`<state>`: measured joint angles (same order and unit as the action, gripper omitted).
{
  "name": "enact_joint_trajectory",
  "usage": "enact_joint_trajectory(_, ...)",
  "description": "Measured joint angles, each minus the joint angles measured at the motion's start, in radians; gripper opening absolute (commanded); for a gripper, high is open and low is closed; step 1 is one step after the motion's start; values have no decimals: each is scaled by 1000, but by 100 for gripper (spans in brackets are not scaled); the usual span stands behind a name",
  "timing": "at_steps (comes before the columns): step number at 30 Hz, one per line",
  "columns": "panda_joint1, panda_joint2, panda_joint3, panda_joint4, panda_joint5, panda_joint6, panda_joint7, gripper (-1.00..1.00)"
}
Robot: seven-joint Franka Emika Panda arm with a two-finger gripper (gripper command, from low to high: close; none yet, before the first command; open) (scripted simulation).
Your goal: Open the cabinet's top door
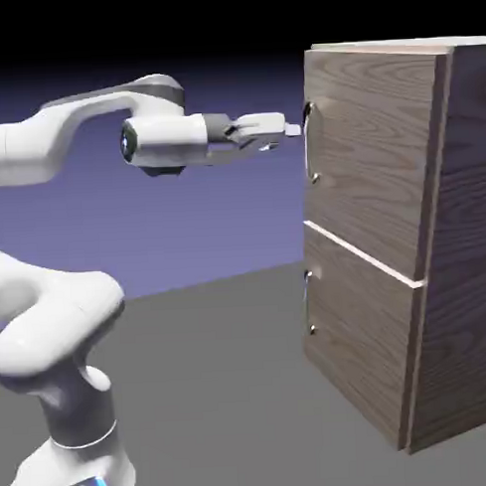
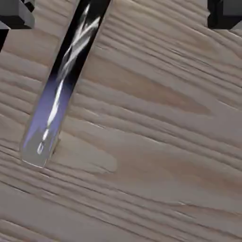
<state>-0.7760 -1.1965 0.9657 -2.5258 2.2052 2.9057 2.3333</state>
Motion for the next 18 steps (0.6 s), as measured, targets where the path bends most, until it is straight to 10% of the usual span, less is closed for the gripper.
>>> enact_joint_trajectory(10, -221, -40, 148, 119, 263, -62, 143, 0)
enact_joint_trajectory(11, -258, -34, 162, 142, 275, -74, 139, -100)
enact_joint_trajectory(18, -93, -62, 24, -39, 232, -248, 82, -100)
